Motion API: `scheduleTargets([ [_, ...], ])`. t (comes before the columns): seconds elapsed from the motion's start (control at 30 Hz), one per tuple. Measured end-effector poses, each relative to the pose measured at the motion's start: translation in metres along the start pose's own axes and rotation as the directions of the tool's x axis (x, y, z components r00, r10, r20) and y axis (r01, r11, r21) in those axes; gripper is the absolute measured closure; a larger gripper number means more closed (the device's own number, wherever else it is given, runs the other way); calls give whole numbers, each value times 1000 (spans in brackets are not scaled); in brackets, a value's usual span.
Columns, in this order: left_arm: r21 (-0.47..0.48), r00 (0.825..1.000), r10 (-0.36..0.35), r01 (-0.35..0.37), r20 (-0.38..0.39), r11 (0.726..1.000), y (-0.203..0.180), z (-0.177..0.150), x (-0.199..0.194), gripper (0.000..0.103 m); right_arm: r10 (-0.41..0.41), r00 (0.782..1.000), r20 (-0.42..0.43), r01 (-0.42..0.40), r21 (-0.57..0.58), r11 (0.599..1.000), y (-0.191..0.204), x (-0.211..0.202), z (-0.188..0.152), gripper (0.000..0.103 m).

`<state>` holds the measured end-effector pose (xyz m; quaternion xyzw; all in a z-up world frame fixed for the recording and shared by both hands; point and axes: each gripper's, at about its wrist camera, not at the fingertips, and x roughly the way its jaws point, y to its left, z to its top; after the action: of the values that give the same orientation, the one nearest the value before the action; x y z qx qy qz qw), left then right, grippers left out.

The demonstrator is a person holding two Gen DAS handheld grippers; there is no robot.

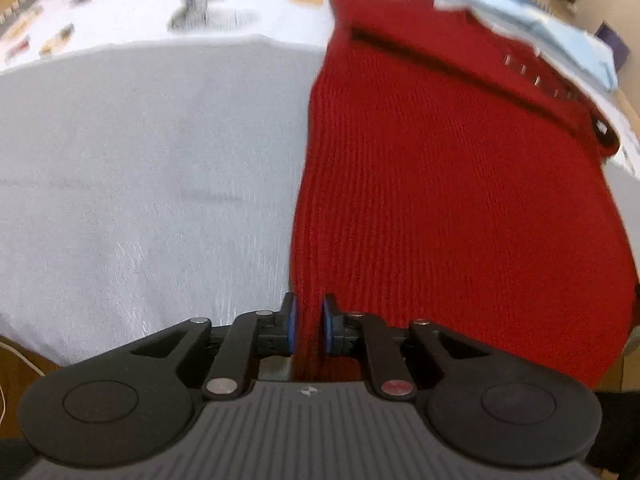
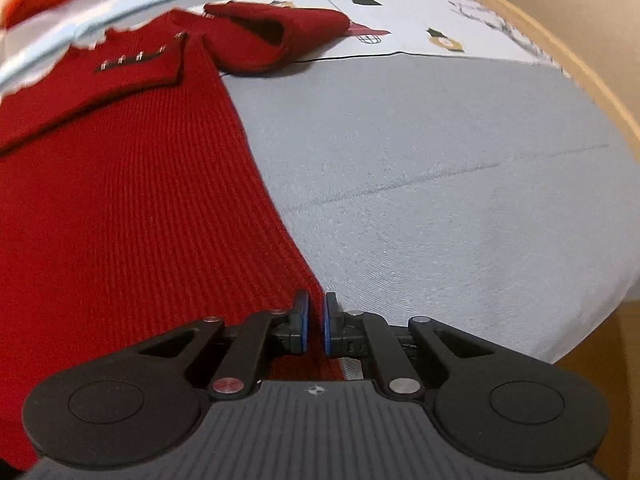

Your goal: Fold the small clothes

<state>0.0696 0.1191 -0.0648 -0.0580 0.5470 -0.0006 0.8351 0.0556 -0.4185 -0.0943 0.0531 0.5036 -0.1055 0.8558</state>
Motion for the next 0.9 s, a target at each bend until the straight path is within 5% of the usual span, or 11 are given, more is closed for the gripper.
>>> scheduleTargets([
  [0.13,53,994,-32,26,107,998,-15,-1,-19,88,11,998,66,-17,84,996,-4,-10,5,83],
  [0.2,85,994,-56,48,95,995,-26,-2,-13,75,50,994,95,-57,74,996,0,-17,6,69],
  [0.27,92,997,-66,68,-31,993,-30,-7,7,55,92,994,62,-92,-8,996,10,-14,3,55],
  [0.33,134,984,-3,28,-180,991,-41,-14,26,53,94,993,-69,-99,-70,993,18,5,-3,47],
  [0.43,249,994,70,-46,-87,967,-70,-9,12,53,67,995,-70,-72,-77,994,21,0,-2,46],
  [0.53,250,998,-16,0,61,968,-91,11,-12,52,81,997,-6,-81,17,997,12,-19,9,46],
  [0.63,221,980,-51,7,191,975,-110,38,-35,61,91,987,135,-101,67,993,5,-49,24,50],
  [0.7,238,962,-117,58,245,970,-124,56,-48,82,107,972,209,-127,84,988,2,-69,41,52],
  [0.83,296,929,-176,77,324,952,-158,88,-55,88,129,916,380,-177,94,980,-1,-111,101,52],
  [0.9,323,925,-189,77,329,943,-180,104,-42,94,140,886,443,-190,69,979,7,-121,137,37],
])
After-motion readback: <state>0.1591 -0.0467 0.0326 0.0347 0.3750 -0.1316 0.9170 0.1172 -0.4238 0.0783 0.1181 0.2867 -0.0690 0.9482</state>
